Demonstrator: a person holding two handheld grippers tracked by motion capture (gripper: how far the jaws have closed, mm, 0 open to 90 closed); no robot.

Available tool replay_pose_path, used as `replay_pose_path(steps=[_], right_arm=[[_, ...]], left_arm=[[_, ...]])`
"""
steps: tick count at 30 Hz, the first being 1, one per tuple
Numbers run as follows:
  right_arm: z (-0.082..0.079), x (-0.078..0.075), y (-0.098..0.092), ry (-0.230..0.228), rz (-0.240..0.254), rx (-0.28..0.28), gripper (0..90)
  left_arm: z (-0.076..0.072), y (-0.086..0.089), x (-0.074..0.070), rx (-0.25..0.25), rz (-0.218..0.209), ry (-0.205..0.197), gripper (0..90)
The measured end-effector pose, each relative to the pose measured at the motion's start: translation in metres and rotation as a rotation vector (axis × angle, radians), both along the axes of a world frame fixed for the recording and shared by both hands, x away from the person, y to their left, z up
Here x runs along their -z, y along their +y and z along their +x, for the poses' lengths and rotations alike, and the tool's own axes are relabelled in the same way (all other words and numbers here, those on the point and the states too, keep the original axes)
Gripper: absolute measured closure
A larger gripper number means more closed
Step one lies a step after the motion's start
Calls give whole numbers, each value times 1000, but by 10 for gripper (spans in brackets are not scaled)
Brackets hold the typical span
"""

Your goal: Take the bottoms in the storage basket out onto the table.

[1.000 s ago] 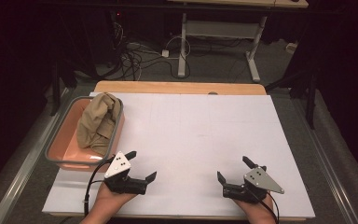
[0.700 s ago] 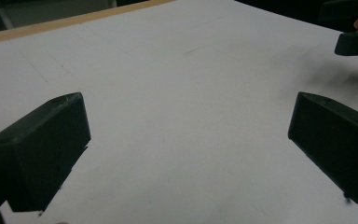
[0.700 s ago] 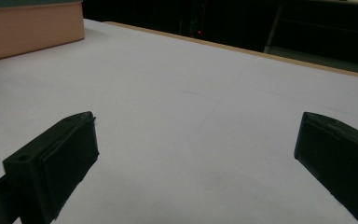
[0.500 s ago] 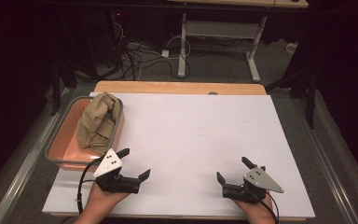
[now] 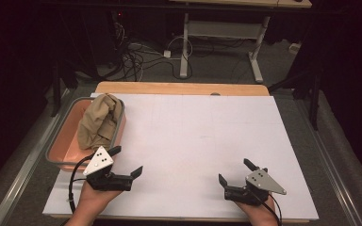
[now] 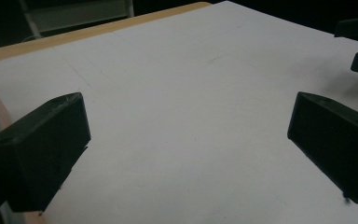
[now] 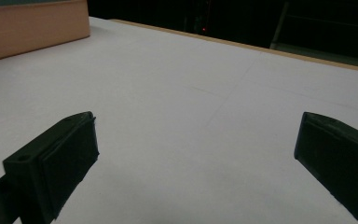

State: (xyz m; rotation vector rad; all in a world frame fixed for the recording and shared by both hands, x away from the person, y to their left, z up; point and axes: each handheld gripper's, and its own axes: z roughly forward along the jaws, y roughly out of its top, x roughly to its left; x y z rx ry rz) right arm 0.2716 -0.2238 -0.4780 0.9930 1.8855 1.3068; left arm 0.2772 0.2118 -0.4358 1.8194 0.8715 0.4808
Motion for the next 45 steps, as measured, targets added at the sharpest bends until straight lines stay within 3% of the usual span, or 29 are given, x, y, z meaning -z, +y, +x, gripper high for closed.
replay_pose_path(steps=[12, 31, 45], right_arm=[[0, 0, 0, 0, -5, -3, 4], [1, 0, -2, 3, -4, -2, 4], [1, 1, -2, 4, -4, 1, 4]], left_arm=[[7, 28, -3, -74, 12, -12, 0], [10, 76, -11, -177, -22, -20, 0], [15, 102, -5, -226, -49, 2, 0]])
